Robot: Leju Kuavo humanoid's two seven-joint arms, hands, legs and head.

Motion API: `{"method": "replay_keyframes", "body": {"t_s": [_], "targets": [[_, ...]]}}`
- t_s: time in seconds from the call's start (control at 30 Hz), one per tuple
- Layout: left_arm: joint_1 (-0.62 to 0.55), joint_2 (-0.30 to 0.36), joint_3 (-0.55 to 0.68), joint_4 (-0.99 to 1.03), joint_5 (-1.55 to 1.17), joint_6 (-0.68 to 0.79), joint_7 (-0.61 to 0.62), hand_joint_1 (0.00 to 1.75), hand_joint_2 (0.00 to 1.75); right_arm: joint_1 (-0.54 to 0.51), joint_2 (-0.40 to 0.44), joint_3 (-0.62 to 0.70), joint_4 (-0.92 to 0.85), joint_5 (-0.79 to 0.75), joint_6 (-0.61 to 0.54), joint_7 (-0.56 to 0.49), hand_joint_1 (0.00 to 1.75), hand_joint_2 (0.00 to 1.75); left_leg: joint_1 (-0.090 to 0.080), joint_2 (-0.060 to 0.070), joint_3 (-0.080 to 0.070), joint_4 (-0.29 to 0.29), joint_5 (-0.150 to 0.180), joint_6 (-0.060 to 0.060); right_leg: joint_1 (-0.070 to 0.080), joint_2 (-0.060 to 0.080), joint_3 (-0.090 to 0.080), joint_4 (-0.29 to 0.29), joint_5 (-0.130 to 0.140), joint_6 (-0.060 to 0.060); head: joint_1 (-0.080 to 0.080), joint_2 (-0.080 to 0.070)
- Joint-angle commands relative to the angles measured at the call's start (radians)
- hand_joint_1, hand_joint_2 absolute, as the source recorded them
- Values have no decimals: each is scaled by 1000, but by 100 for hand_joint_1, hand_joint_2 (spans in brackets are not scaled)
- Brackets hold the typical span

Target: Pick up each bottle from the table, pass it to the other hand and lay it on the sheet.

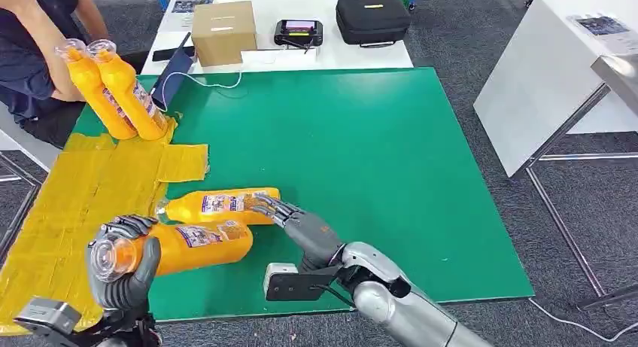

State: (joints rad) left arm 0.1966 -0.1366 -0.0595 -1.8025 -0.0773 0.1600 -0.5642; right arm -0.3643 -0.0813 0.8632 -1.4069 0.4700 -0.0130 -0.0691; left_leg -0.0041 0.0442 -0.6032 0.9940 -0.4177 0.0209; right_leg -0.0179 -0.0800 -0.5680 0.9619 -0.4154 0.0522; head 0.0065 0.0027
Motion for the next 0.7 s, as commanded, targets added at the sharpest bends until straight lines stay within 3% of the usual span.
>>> {"method": "replay_keyframes", "body": {"t_s": [0.03,0.13,0.37,0.43,0.57,0.63,0.67,0.7], "targets": [[-66,81,102,-76,-447,237,1,175,175,123,-91,-163,-173,25,4,-21,0,0,1,-4,0,0,0,-1,0,1,1,0,-1,-1,0,0],[-55,112,126,-100,-787,405,62,175,175,186,-114,-205,-232,38,5,-31,0,0,1,-5,0,0,0,-1,0,1,2,0,-1,-1,0,0],[-51,117,114,-93,-792,416,65,175,175,188,-110,-204,-237,42,7,-33,0,0,1,-3,1,0,-1,-2,0,5,2,0,-1,-2,0,0],[-50,142,119,-61,-1106,511,166,175,175,190,-117,-207,-244,45,6,-34,0,0,1,-3,1,0,-1,-1,0,3,1,0,-1,-2,0,0],[-64,272,65,36,-1494,538,346,175,175,143,-119,-183,-216,25,34,-44,0,0,1,-3,3,-1,-1,-2,0,6,3,0,-1,-3,0,0],[-73,360,103,168,-1494,538,301,175,175,109,-107,-166,-190,15,48,-47,0,0,0,-1,2,-2,0,-1,-1,4,2,-1,0,-2,0,0],[-78,374,95,190,-1494,538,306,175,175,104,-104,-164,-186,15,49,-47,0,0,0,0,5,-2,0,-2,-1,8,3,-1,0,-3,0,0],[-126,487,-103,278,-1494,434,515,175,175,91,-98,-159,-169,9,57,-44,0,0,0,0,4,-3,0,-2,-1,7,3,-1,0,-2,0,0]]}}
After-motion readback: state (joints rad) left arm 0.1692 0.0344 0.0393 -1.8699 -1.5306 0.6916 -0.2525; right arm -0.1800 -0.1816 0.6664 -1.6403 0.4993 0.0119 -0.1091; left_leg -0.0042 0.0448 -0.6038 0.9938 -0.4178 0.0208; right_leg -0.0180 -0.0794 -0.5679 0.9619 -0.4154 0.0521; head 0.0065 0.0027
